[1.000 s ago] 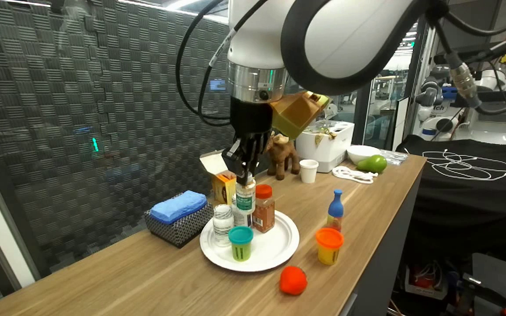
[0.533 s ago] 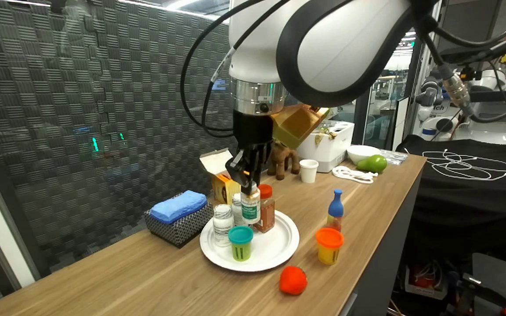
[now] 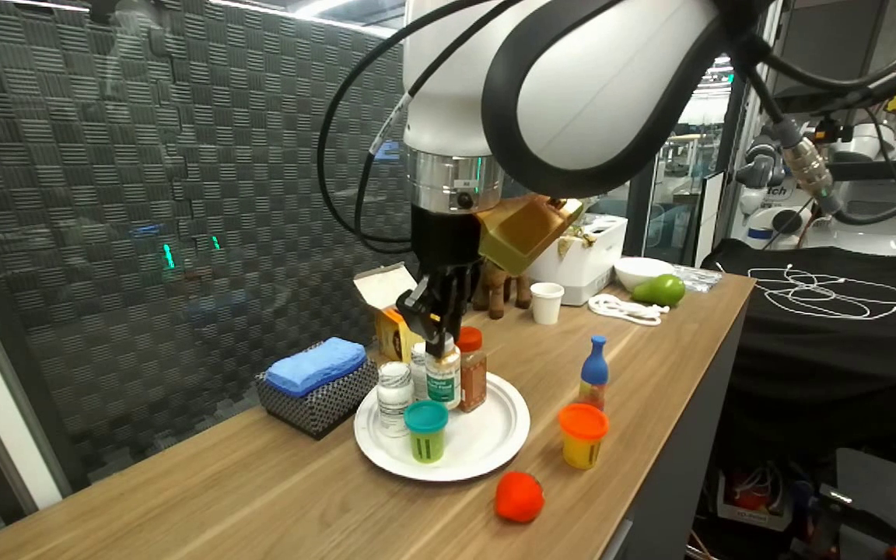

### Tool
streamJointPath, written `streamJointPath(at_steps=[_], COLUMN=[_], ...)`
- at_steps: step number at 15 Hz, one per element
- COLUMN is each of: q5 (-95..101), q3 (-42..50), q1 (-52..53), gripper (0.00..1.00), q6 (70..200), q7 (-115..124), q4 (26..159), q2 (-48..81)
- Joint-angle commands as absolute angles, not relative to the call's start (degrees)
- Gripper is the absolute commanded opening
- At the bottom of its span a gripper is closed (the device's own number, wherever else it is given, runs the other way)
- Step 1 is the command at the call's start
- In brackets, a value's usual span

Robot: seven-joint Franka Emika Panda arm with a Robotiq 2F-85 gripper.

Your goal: Put the bottles on the tray

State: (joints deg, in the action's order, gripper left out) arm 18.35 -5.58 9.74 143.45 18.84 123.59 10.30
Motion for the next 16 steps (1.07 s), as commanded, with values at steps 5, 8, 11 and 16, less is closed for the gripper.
streamJointPath(at_steps=[5,8,11,16], q5=[17.7,17.1,16.5,13.2], q3=[-5.1,-5.1,-4.9,-4.7], q1=[10.3,10.2,10.0,9.6], gripper=[0.11,0.1,0.1,0.1], q6=[144.9,145.5,146.0,145.8], q7=[18.7,18.4,18.2,17.6], q4=[123.3,123.3,123.1,121.9], q2=[11.1,11.3,11.9,13.6])
